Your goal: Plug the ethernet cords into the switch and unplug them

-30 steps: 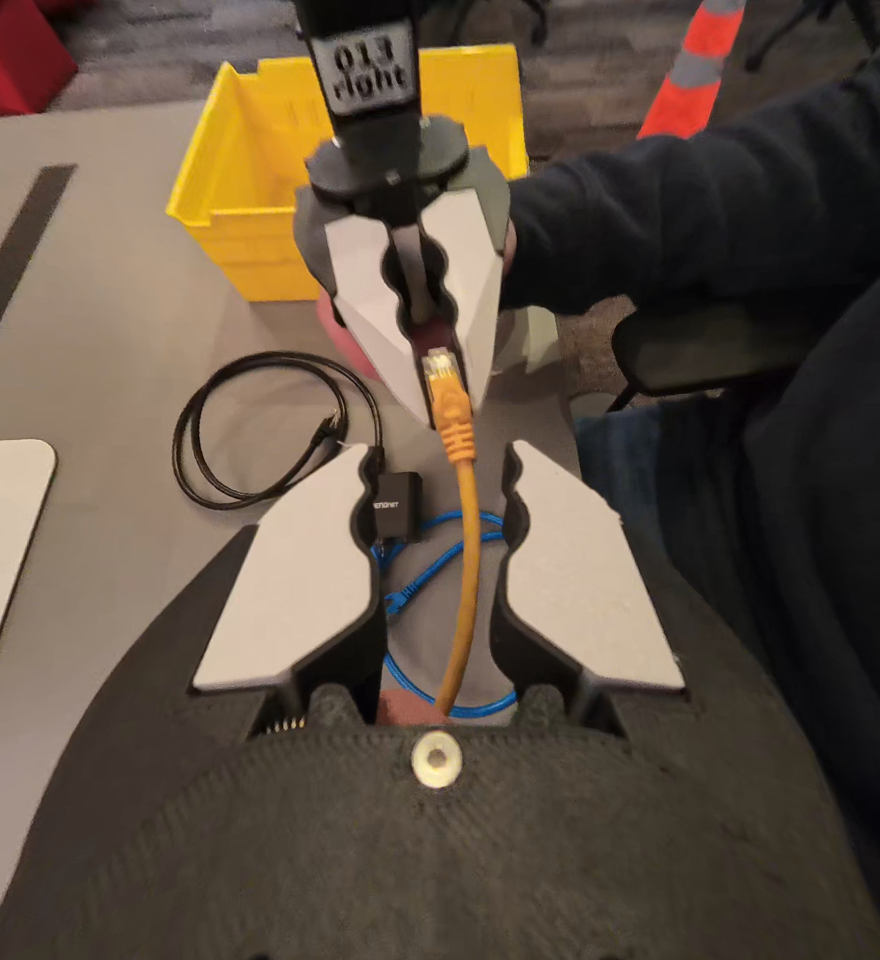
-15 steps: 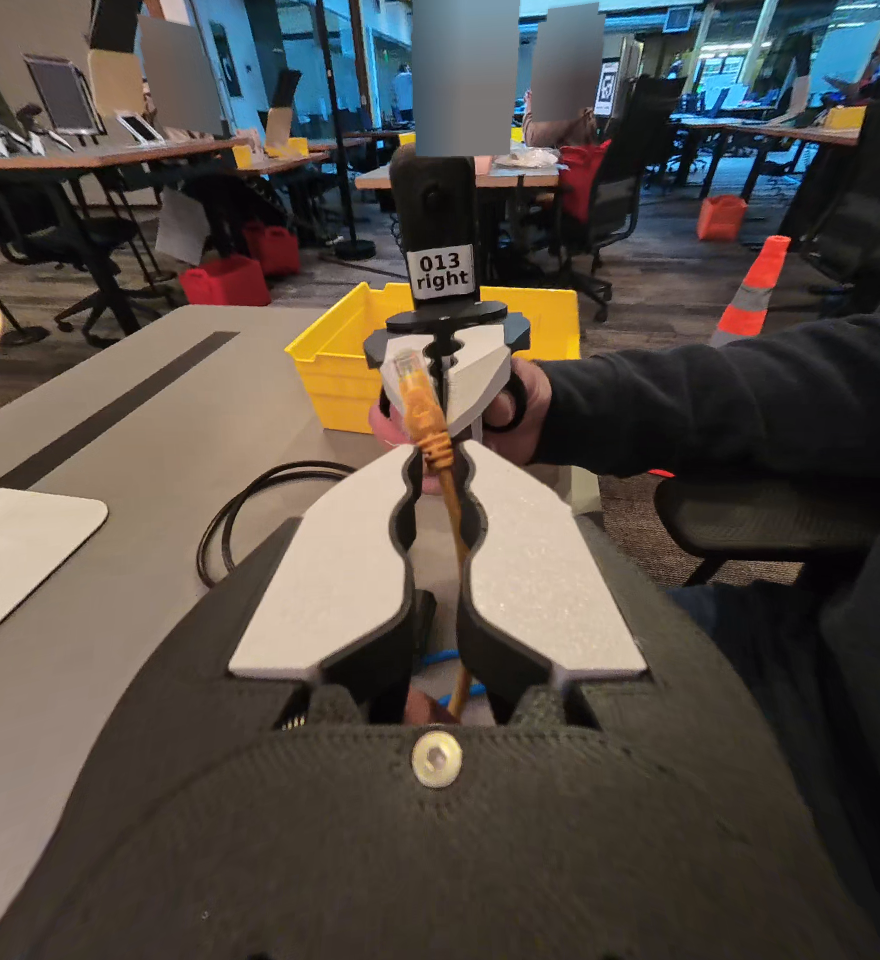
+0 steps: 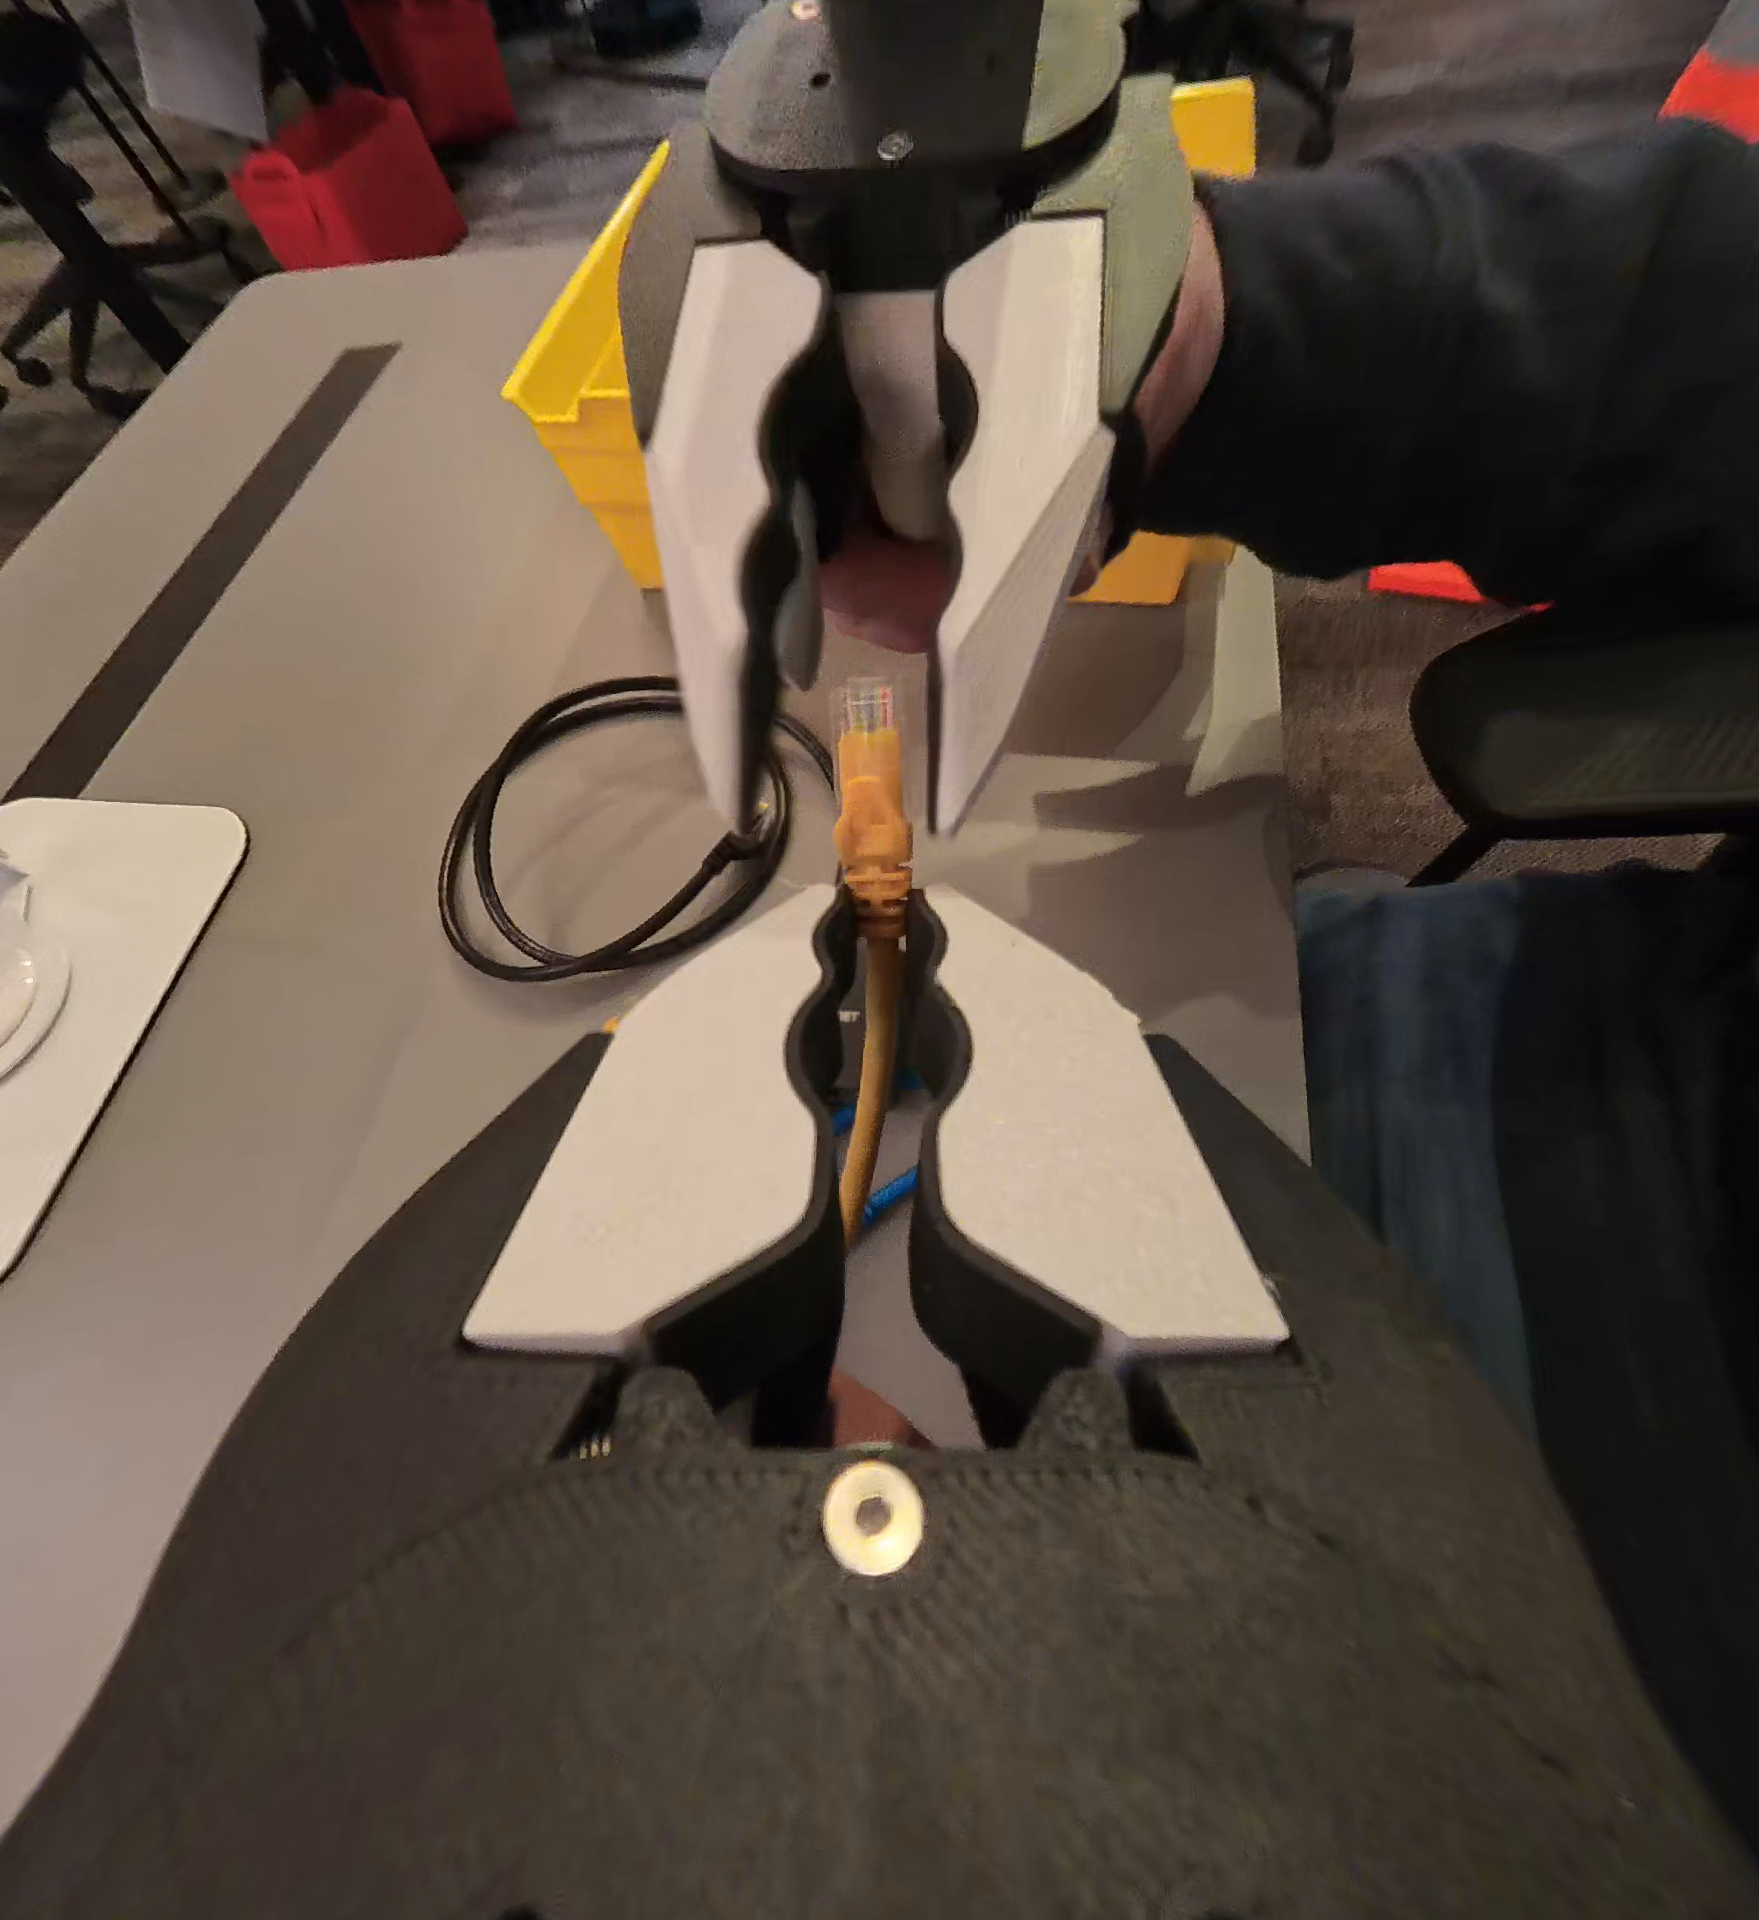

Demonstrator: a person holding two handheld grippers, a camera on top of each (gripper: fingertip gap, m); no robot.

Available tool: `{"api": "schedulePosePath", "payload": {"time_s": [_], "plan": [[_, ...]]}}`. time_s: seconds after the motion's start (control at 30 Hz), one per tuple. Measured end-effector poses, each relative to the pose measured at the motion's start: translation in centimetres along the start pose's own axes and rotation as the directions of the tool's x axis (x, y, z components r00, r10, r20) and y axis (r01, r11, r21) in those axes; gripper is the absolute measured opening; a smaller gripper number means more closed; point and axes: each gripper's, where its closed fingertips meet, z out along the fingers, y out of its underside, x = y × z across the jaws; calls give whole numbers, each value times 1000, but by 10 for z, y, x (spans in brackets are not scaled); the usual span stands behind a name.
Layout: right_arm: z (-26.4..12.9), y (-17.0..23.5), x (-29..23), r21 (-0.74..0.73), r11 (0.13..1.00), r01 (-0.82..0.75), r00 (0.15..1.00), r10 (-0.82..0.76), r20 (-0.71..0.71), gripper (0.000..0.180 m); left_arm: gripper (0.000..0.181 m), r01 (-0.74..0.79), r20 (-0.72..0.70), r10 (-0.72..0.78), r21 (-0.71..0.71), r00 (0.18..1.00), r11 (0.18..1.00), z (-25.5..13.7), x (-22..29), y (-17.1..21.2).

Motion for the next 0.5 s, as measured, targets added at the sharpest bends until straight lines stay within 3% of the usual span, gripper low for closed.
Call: {"api": "schedulePosePath", "payload": {"time_s": [0.03, 0.23, 0.3, 0.4, 0.5], "plan": [[4, 6, -4, -37, 999, 7, 1000, -6, 20, 12, 9, -7, 13, 7, -11, 1000, 1000, 0, -1, 0], [5, 8, -11, -59, 998, 1, 998, 3, 55, 11, 9, -17, -12, 16, -33, 1000, 999, -1, 5, 0], [1, -2, -8, 20, 1000, -24, 999, 23, 48, 11, 10, 3, 11, -3, 48, 1000, 999, -4, 0, -10], [-7, -17, -2, 176, 980, -89, 995, 80, 54, 11, 29, 85, 9, -89, 206, 996, 975, -13, -5, -24], [-4, -10, -3, 172, 980, -97, 994, 87, 63, 11, 44, 158, 7, -172, 363, 985, 918, -39, -18, -46]]}}
